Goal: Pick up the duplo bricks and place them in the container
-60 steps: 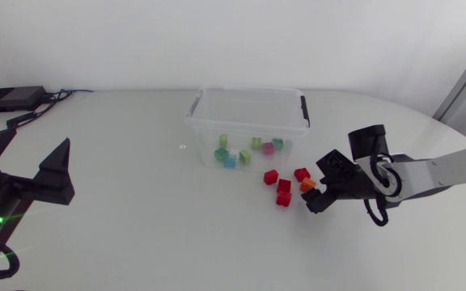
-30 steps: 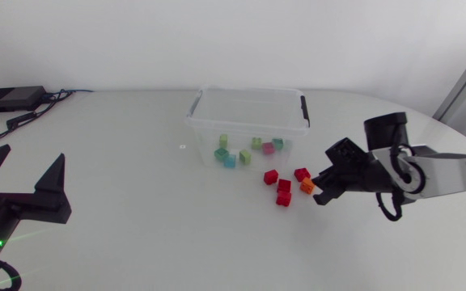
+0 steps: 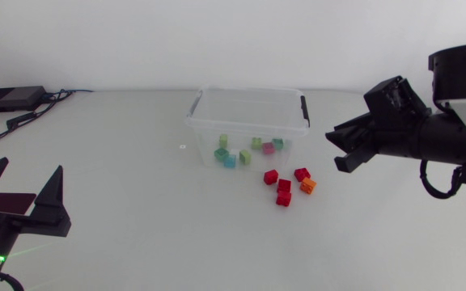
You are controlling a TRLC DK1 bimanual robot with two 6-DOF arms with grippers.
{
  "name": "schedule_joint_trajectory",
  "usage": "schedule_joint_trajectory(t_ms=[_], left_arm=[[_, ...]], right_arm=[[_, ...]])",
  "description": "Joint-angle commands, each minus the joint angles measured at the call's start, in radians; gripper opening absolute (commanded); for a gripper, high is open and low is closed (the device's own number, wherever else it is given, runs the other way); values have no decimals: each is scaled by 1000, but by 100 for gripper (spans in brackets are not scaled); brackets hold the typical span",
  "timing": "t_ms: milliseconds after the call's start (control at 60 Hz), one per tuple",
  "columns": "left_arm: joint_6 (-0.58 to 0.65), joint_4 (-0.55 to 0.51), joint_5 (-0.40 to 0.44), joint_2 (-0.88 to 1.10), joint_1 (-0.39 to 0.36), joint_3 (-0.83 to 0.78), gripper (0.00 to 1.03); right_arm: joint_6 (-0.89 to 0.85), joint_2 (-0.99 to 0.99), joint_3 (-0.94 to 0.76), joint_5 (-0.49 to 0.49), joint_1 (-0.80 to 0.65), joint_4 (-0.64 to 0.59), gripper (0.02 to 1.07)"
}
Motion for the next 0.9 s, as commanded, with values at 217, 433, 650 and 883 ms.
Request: schedule_joint_trajectory(t_ms=[217, 433, 650, 883], left_arm=[[32, 59, 3, -11, 31, -54, 98], [35, 94, 3, -13, 31, -96, 98], [38, 133, -27, -13, 37, -130, 99], [-43, 154, -27, -13, 57, -128, 99]], right_arm=[[69, 130, 179, 53, 71, 11, 37], [89, 245, 259, 76, 114, 45, 37], [61, 180, 134, 41, 65, 19, 76], [1, 151, -48, -7, -19, 46, 98]])
